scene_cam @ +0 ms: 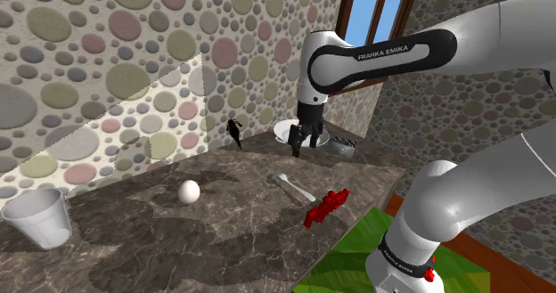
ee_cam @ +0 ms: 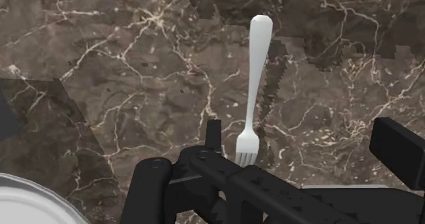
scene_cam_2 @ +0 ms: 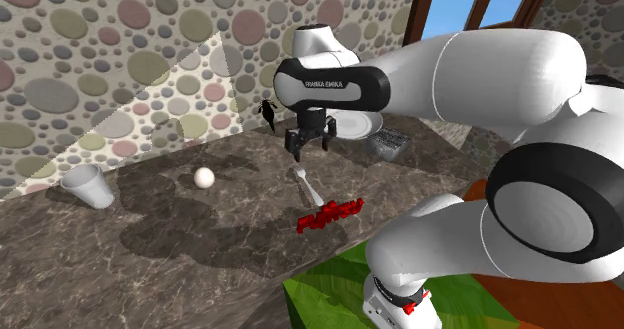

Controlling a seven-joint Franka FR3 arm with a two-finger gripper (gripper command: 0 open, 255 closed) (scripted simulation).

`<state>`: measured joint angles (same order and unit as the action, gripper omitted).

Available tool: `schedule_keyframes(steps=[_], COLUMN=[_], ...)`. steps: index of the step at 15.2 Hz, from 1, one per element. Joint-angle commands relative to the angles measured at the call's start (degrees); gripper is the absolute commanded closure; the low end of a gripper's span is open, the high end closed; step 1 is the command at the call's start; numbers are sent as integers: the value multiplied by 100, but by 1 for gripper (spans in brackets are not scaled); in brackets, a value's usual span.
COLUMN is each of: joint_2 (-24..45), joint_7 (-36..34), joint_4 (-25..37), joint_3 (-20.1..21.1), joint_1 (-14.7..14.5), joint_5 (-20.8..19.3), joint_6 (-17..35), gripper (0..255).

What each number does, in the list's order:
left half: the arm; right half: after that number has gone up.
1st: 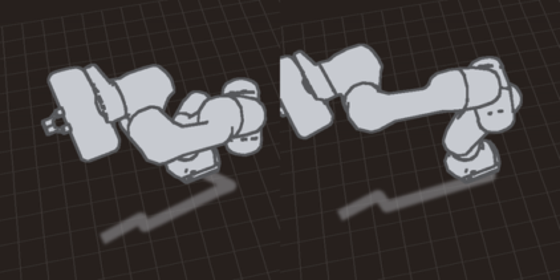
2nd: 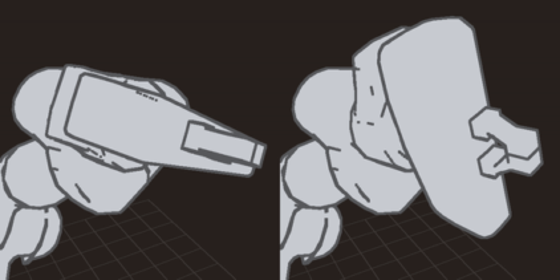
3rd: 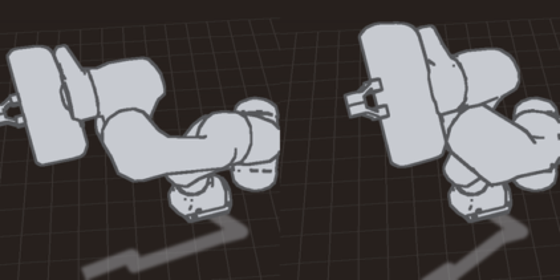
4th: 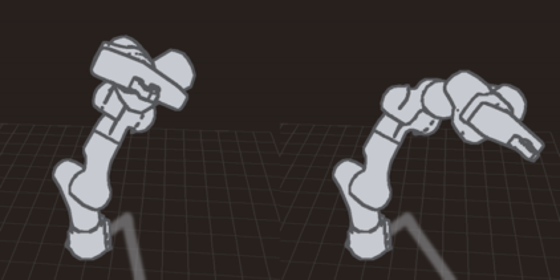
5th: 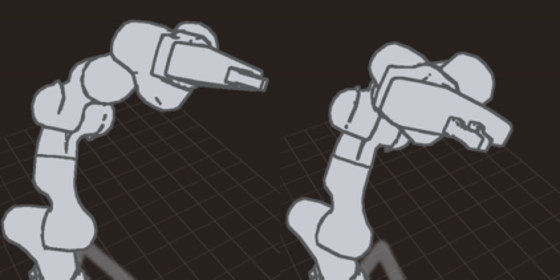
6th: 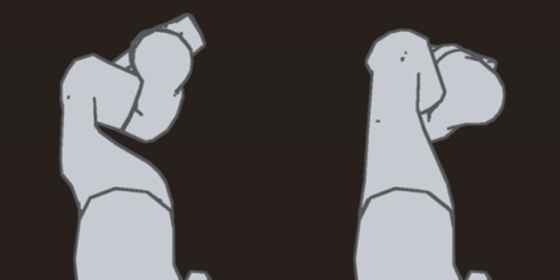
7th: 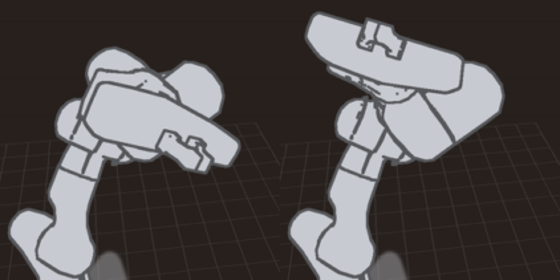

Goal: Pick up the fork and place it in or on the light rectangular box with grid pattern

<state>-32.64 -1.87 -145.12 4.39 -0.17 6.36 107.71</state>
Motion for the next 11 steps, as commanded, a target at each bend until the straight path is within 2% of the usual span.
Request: schedule_keyframes(steps=[1, 7, 11], joint_2=[307, 1343, 1545], joint_7=[-99, -381, -403], joint_4=[-130, -436, -592], joint_3=[83, 275, 299], joint_1=[9, 80, 78], joint_5=[-10, -118, -122], joint_6=[367, 1460, 1802], gripper=[0, 0, 0])
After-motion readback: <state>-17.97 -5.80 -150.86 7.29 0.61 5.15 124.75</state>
